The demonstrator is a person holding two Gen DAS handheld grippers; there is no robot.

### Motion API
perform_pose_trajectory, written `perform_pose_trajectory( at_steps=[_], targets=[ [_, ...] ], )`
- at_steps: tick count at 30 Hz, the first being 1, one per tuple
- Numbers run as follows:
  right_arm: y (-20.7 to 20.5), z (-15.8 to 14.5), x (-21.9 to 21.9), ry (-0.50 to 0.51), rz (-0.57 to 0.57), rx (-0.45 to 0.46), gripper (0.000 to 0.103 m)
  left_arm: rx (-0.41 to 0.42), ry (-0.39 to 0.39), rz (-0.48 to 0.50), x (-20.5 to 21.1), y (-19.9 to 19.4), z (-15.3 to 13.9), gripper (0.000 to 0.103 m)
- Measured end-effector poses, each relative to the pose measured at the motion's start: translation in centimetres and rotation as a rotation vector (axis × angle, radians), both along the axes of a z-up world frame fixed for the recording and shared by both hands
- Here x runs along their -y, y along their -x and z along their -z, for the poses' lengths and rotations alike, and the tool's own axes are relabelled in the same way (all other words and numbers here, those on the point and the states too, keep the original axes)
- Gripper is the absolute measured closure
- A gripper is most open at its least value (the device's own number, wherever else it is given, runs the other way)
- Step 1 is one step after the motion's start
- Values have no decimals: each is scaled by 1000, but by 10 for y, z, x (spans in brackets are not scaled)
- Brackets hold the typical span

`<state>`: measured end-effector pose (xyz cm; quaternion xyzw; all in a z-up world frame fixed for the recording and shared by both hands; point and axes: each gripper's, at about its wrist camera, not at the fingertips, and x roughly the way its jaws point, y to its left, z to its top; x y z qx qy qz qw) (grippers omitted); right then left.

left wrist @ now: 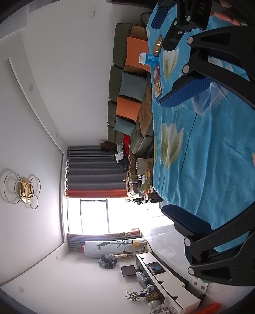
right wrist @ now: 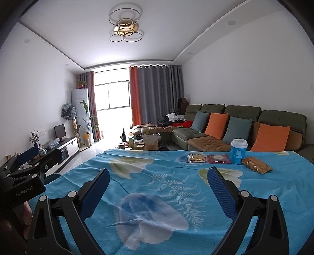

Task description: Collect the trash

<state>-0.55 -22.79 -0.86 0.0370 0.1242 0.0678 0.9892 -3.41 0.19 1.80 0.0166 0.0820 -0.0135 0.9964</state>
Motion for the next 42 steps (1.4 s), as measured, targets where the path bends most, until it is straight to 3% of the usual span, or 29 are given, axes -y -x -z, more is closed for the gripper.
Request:
perform_pose_trajectory(
  at_steps=[42],
  targets=[
    [9,-8,7,-3,30,13,7,2,2,-22,6,2,0,6]
  ],
)
